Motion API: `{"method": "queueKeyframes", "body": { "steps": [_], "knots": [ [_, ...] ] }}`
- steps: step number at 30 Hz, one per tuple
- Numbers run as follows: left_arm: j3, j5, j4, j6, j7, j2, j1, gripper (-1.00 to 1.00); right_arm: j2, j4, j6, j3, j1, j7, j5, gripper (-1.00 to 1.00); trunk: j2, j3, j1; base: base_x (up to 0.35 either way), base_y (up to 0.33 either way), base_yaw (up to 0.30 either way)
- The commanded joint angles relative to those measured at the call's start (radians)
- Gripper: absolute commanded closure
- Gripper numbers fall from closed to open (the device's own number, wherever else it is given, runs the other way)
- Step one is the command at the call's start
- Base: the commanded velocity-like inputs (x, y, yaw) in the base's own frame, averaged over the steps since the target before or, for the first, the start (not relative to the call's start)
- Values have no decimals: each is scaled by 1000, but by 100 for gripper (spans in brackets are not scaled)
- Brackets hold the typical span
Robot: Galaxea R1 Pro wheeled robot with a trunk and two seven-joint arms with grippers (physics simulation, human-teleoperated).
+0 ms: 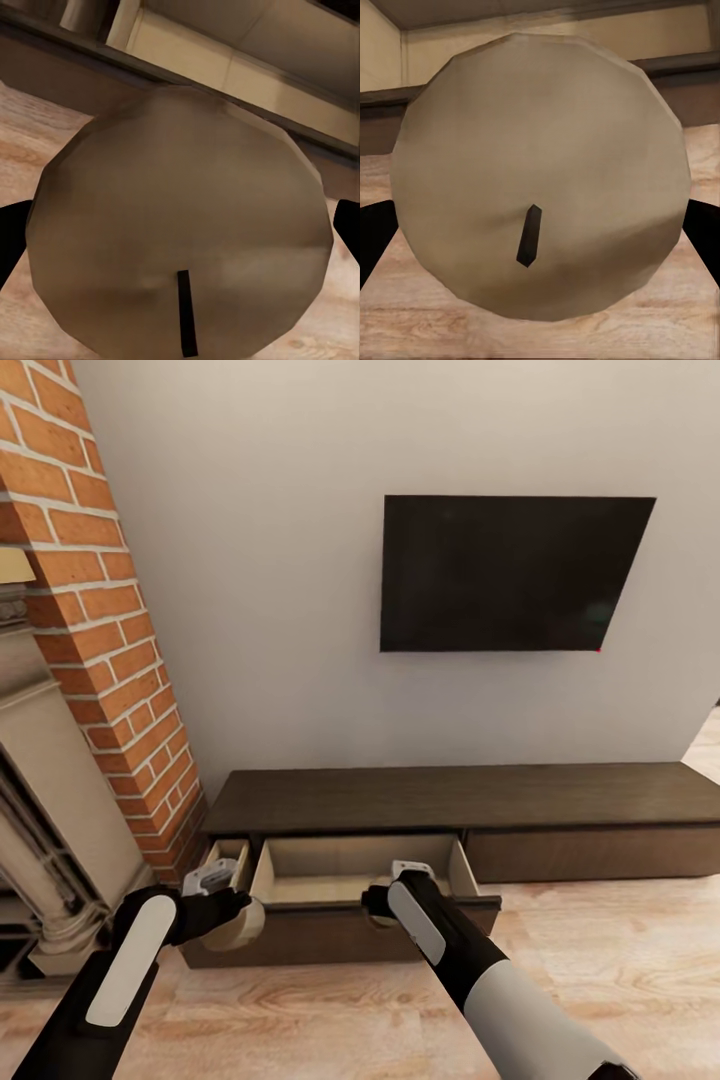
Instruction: Place each of the two pumpkins and all three candles from the living room inside a cabinet in the living room (use any cabinet), then make sure every cabinet is closed, and position the cauldron so it is next to a table in the living room.
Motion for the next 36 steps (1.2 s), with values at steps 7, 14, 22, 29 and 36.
{"method": "queueKeyframes", "body": {
  "steps": [7,14,22,29,36],
  "knots": [
    [-10,10,60,5,20,-6,-126,100,1,0,81,1,-108,-14,-89,100,-1,-1,0,22,0,0],
    [-39,4,178,3,23,-7,-179,100,2,1,90,4,-152,-15,-136,100,-1,-1,0,1,0,0],
    [-108,2,209,-3,18,-8,-182,100,5,3,85,5,-155,-14,-140,100,-1,-1,0,0,0,0],
    [-125,1,205,-5,14,-7,-182,100,5,2,79,7,-155,-7,-140,100,-1,-1,0,120,70,0],
    [-131,1,203,-5,13,-7,-182,100,5,2,76,7,-155,-2,-140,100,-1,-1,0,130,52,0]
  ]
}}
